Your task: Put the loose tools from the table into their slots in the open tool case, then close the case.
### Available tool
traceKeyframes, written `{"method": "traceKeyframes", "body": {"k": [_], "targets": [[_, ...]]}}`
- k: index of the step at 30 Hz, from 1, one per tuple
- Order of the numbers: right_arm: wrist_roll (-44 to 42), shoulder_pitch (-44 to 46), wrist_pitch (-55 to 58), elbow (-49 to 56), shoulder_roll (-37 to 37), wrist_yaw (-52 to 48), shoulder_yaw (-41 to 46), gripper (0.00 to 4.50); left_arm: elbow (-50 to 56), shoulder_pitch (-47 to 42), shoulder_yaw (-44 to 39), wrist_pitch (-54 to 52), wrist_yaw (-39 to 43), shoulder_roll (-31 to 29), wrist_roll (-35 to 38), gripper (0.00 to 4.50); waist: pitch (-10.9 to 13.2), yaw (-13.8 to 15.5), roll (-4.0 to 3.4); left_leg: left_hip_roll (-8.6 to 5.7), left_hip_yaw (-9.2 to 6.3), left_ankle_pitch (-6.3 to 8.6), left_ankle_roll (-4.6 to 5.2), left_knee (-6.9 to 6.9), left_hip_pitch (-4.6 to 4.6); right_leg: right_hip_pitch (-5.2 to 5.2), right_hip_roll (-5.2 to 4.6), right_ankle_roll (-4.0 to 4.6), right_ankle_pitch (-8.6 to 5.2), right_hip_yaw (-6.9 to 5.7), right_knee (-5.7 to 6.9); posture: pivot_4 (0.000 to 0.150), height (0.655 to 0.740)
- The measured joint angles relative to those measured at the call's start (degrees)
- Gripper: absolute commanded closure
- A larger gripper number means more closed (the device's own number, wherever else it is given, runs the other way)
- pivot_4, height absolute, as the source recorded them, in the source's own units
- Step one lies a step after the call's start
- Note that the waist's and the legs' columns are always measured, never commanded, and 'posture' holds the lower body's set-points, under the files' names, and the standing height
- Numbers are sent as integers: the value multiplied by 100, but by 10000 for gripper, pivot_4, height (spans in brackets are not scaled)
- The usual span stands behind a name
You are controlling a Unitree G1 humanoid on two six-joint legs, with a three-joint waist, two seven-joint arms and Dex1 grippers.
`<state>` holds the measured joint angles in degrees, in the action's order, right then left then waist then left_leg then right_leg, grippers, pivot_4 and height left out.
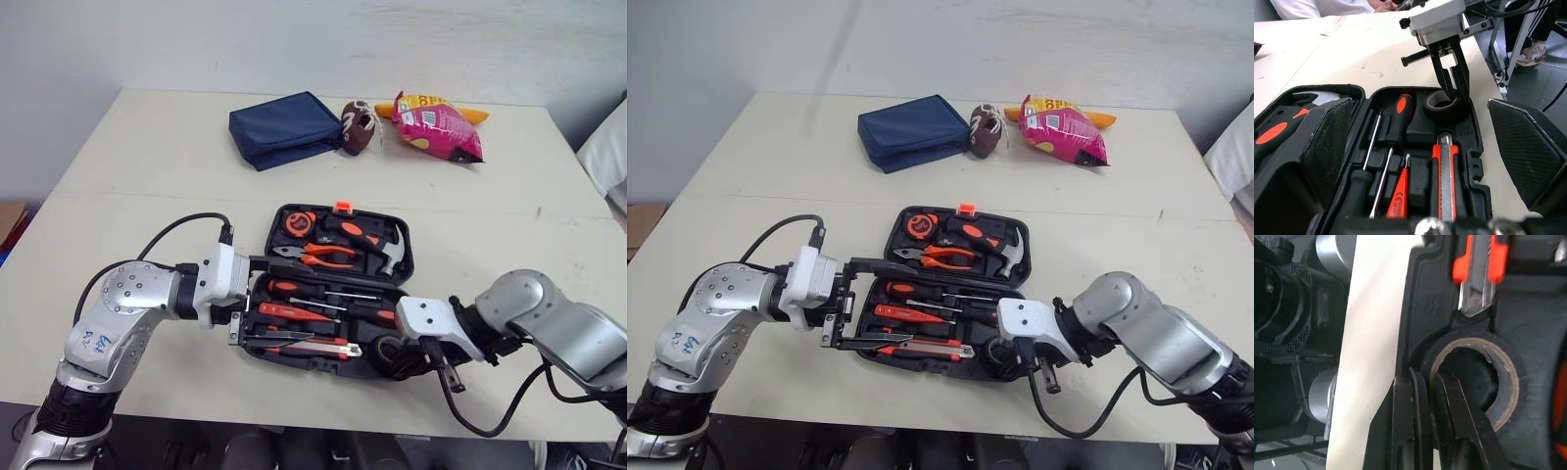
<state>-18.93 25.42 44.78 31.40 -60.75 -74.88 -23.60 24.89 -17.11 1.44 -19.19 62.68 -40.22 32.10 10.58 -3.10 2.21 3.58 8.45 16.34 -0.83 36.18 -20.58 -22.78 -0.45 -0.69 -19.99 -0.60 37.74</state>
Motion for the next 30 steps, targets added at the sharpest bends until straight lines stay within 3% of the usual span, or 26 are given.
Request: {"method": "traceKeyframes", "body": {"k": [5,8,12,21,24,29,30], "targets": [[-34,-17,51,6,-8,40,1,44757,42,8,0,0,-3,0,-1,0,0,6,0,-1,0,0,1,2,-2,0,-1,0,0,0,-1,1500,7400],[-257,-54,169,7,19,33,180,32849,78,21,0,0,-3,0,-1,0,0,9,0,0,-1,0,1,0,-2,0,0,0,0,0,-1,1500,7400],[-672,-197,5,47,54,-230,446,11805,106,36,0,0,-2,-3,-4,0,1,9,-1,0,-1,1,1,-1,-2,0,0,-2,-1,0,-3,1500,7400],[-1630,-622,-499,-129,232,-643,1579,11805,85,93,-37,24,59,-69,-45,0,0,5,3,0,-2,1,1,-1,-2,1,2,-2,-1,0,-2,1500,7400],[-1741,-946,-949,-428,907,-494,1747,20022,-42,86,-44,102,73,-71,-71,0,0,4,7,0,-2,1,0,1,-1,3,4,-3,-1,0,-1,1500,7400],[-1119,-1363,-2179,-1154,1512,-406,1542,44757,-120,89,-45,188,133,-56,-77,0,3,-4,4,-1,3,1,1,4,-3,2,2,-8,1,3,-2,1500,7400],[-1041,-1376,-2344,-1250,1556,-413,1522,44757,-120,95,-45,194,157,-56,-76,0,3,-4,4,-1,3,1,1,5,-2,2,2,-8,1,2,-1,1500,7400]]}}
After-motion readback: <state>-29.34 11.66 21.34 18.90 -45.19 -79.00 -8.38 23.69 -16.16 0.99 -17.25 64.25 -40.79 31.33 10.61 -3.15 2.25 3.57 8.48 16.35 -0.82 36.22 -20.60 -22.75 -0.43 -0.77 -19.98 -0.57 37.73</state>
